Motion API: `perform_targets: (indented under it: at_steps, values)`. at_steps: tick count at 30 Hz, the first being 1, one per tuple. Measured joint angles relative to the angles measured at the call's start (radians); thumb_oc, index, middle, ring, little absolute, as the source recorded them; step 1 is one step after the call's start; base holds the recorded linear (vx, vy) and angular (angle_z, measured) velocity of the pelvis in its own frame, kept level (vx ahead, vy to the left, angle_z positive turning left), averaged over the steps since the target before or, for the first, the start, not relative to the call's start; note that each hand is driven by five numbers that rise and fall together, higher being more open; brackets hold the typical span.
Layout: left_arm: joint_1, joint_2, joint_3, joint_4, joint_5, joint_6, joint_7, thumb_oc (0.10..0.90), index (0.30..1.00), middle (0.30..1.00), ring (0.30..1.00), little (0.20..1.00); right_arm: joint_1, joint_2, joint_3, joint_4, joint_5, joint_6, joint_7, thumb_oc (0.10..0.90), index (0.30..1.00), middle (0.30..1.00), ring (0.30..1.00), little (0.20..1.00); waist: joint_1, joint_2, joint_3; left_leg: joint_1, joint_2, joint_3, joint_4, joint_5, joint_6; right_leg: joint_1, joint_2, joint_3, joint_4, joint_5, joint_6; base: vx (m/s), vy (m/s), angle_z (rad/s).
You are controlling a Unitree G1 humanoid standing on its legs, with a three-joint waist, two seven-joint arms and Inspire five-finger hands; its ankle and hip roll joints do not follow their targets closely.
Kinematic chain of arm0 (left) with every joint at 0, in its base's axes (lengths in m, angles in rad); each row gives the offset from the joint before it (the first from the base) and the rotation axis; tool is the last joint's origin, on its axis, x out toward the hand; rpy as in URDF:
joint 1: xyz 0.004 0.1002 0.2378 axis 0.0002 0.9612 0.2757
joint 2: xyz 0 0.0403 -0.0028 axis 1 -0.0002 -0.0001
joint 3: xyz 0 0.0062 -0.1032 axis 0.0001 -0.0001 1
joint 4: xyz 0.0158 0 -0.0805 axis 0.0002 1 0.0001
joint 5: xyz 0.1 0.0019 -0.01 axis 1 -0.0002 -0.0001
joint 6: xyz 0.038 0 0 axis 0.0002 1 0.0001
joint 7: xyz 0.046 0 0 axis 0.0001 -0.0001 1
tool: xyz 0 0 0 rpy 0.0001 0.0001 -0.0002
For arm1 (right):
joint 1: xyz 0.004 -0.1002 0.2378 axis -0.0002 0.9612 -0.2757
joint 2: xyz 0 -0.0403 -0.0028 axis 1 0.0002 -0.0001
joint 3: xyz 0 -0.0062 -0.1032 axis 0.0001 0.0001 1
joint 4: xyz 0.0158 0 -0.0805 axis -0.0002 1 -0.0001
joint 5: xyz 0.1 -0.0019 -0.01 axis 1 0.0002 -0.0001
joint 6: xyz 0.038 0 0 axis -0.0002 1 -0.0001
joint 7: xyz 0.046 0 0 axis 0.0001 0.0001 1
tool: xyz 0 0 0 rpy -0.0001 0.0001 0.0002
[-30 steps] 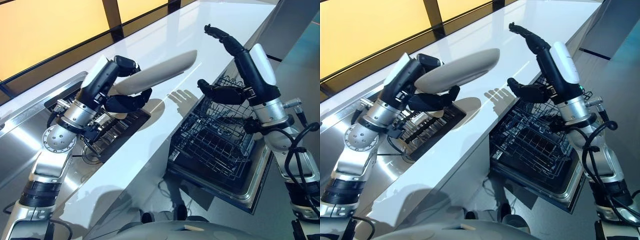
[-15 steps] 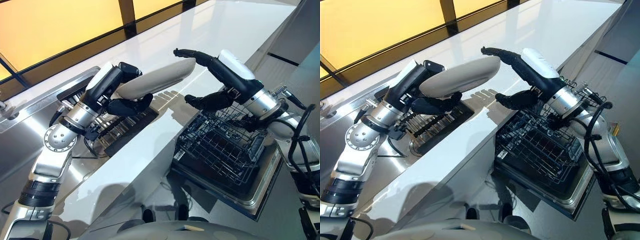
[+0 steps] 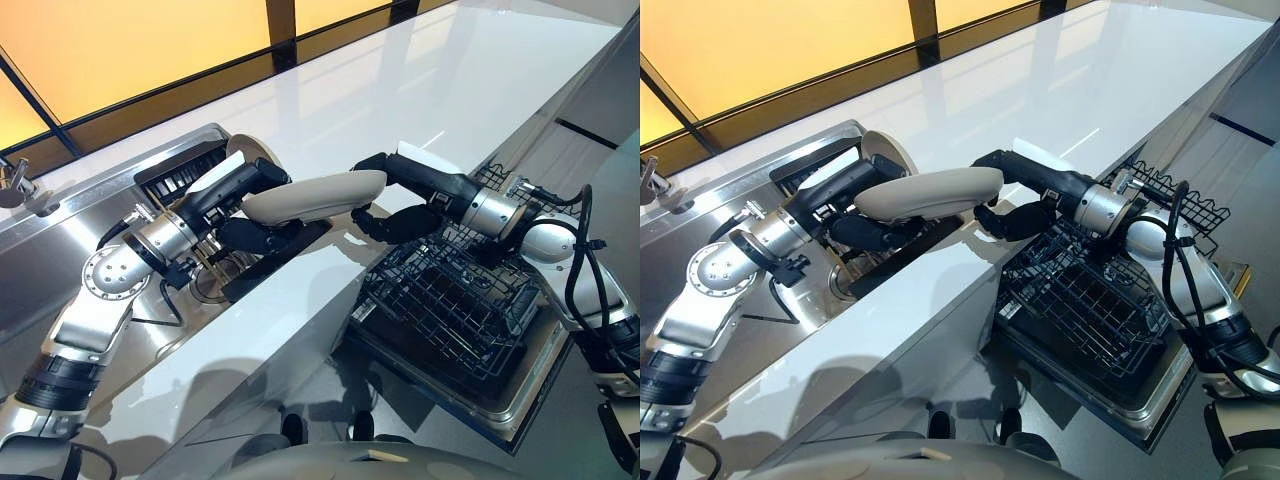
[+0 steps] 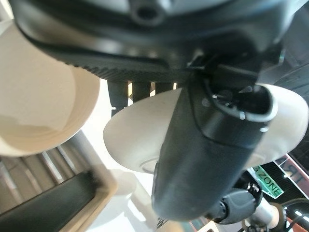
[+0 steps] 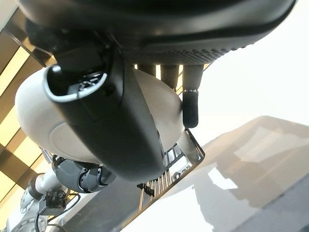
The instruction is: Pick up plates and place into dishwasher.
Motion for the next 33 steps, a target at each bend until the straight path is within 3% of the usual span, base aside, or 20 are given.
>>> perform_targets:
  at_steps: [9, 10, 12, 17, 24, 27, 29, 33]
  values:
    - [-0.059, 0.000, -0.007, 0.029, -0.037, 0.050, -0.039, 0.100, 0.300, 0.300, 0.300, 0.200, 0.000, 0.012, -0.002, 0.010, 0.004, -0.001, -0.038, 0.100, 0.300, 0.300, 0.300, 0.200, -0.007, 0.002, 0.001, 0.000, -0.009, -0.009, 0.000, 0.005, 0.006, 0.003, -0.006, 0.010, 0.000, 0.000, 0.001, 0.01, 0.000, 0.01]
    - [-0.066, 0.000, -0.009, 0.029, -0.044, 0.063, -0.037, 0.287, 0.460, 0.460, 0.460, 0.387, 0.000, 0.017, -0.002, 0.014, 0.004, 0.000, -0.045, 0.100, 0.300, 0.300, 0.300, 0.200, -0.006, 0.002, 0.001, 0.000, -0.009, -0.010, 0.000, 0.006, 0.006, 0.003, -0.006, 0.017, 0.000, -0.001, 0.001, 0.00, 0.000, 0.00]
    - [-0.075, 0.000, -0.013, 0.041, -0.050, 0.071, -0.031, 0.800, 0.900, 0.900, 0.900, 0.900, 0.000, 0.031, -0.002, 0.023, 0.004, 0.000, -0.053, 0.100, 0.300, 0.300, 0.300, 0.200, -0.008, 0.003, 0.002, 0.000, -0.009, -0.010, 0.000, 0.006, 0.005, 0.003, -0.005, 0.030, 0.000, -0.001, 0.002, 0.00, 0.000, 0.00]
    - [-0.075, -0.001, -0.035, 0.067, -0.039, 0.061, 0.045, 0.800, 0.900, 0.900, 0.900, 0.900, 0.007, 0.041, -0.002, 0.024, 0.005, -0.001, -0.066, 0.100, 0.300, 0.300, 0.300, 0.200, -0.017, 0.007, 0.004, 0.000, -0.009, -0.010, 0.000, 0.007, 0.005, 0.003, -0.005, 0.030, 0.000, -0.001, 0.002, 0.00, 0.000, 0.00]
    - [-0.095, 0.010, -0.023, 0.055, 0.209, -0.110, 0.327, 0.800, 0.900, 0.900, 0.900, 0.900, 0.041, 0.121, -0.016, 0.033, 0.042, -0.030, -0.212, 0.100, 0.300, 0.300, 0.300, 0.200, -0.028, 0.012, 0.008, 0.000, -0.008, -0.009, 0.000, 0.006, 0.005, 0.002, -0.005, 0.030, 0.000, -0.002, 0.002, 0.00, 0.000, 0.00]
    - [-0.096, 0.029, -0.006, 0.011, 0.314, -0.144, 0.413, 0.800, 0.900, 0.900, 0.900, 0.900, 0.077, 0.159, -0.058, 0.028, 0.050, -0.069, -0.256, 0.100, 0.300, 0.300, 0.300, 0.200, -0.029, 0.013, 0.009, -0.001, -0.008, -0.008, 0.000, 0.006, 0.005, 0.002, -0.005, 0.035, 0.000, -0.002, 0.003, 0.00, 0.000, 0.00]
    - [-0.095, 0.065, 0.032, 0.001, 0.407, -0.147, 0.459, 0.800, 0.900, 0.900, 0.900, 0.900, 0.113, 0.166, -0.102, 0.021, 0.052, -0.072, -0.311, 0.100, 0.300, 0.300, 0.300, 0.200, -0.029, 0.016, 0.011, 0.000, -0.008, -0.006, 0.000, 0.006, 0.005, 0.002, -0.006, 0.038, 0.000, -0.002, 0.003, 0.00, 0.000, 0.00]
    - [-0.090, 0.126, 0.141, 0.086, 0.464, -0.089, 0.527, 0.800, 0.900, 0.900, 0.900, 0.900, 0.164, 0.175, -0.253, 0.098, 0.053, -0.069, -0.453, 0.100, 0.300, 0.300, 0.300, 0.200, -0.032, 0.023, 0.015, 0.002, -0.008, 0.002, 0.000, 0.006, 0.005, 0.001, -0.004, 0.058, 0.000, -0.002, 0.003, 0.00, 0.004, -0.03]
